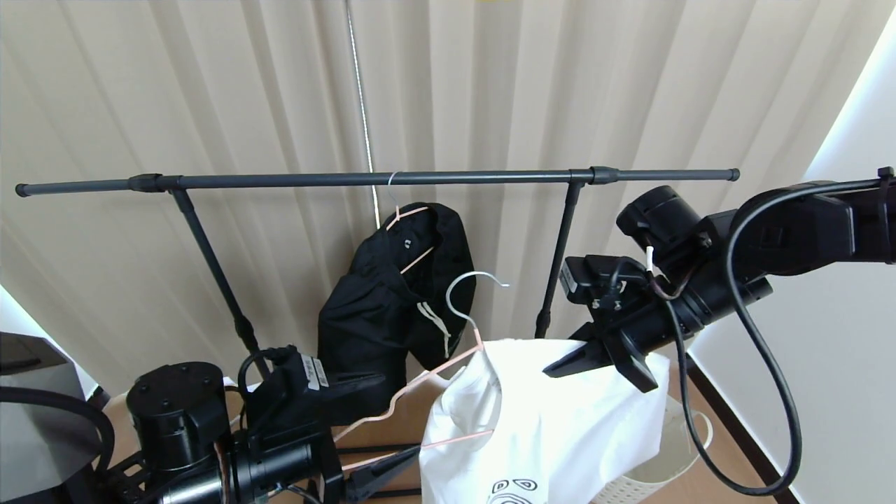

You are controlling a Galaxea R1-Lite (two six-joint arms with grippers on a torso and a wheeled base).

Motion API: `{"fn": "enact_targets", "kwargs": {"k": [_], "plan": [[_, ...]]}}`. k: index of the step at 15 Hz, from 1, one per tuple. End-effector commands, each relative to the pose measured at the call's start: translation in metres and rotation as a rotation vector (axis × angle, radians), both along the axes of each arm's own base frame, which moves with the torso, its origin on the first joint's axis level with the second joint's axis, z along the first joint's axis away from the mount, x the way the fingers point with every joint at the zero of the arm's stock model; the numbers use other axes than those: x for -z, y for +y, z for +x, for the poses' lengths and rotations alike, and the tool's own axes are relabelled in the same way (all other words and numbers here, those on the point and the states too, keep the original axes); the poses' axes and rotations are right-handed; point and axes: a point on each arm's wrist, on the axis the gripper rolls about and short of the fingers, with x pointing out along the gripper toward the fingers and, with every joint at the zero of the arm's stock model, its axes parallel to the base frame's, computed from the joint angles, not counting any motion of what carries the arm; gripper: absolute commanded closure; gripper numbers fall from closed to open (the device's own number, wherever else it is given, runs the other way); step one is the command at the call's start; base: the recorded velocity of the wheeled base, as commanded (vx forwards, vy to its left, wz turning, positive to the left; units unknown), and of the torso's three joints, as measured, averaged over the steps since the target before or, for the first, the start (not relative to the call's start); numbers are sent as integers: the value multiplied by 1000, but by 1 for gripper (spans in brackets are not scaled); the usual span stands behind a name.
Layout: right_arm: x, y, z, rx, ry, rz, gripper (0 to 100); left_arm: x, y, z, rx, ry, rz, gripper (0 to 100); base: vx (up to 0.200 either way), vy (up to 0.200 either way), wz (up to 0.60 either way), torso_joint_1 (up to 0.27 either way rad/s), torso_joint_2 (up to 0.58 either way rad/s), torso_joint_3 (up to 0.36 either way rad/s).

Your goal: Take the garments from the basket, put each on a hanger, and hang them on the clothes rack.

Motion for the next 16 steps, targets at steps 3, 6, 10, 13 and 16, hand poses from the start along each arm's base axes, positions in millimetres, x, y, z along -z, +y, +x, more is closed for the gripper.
{"fn": "enact_targets", "kwargs": {"k": [3, 6, 10, 13, 16], "plan": [[-30, -9, -15, 97, -111, -72, 100, -29, 22, 14, -14, 83, -193, 0, 0, 0, 0, 0, 0, 0], [-41, -8, -17, 223, -268, -165, 100, -20, 20, 25, -25, 110, -188, 0, 0, 0, 0, 0, 0, 0], [-37, 3, -19, 430, -442, -199, 100, -26, 11, 36, -56, 64, -195, 0, 0, 0, 0, 0, 0, 0], [-15, 5, -29, 536, -543, -126, 100, -20, -8, 41, -172, 91, -109, 0, 0, 0, 0, 0, 0, 0], [6, 0, -39, 599, -614, -7, 100, -15, -26, 38, -258, 110, -37, 0, 0, 0, 0, 0, 0, 0]]}}
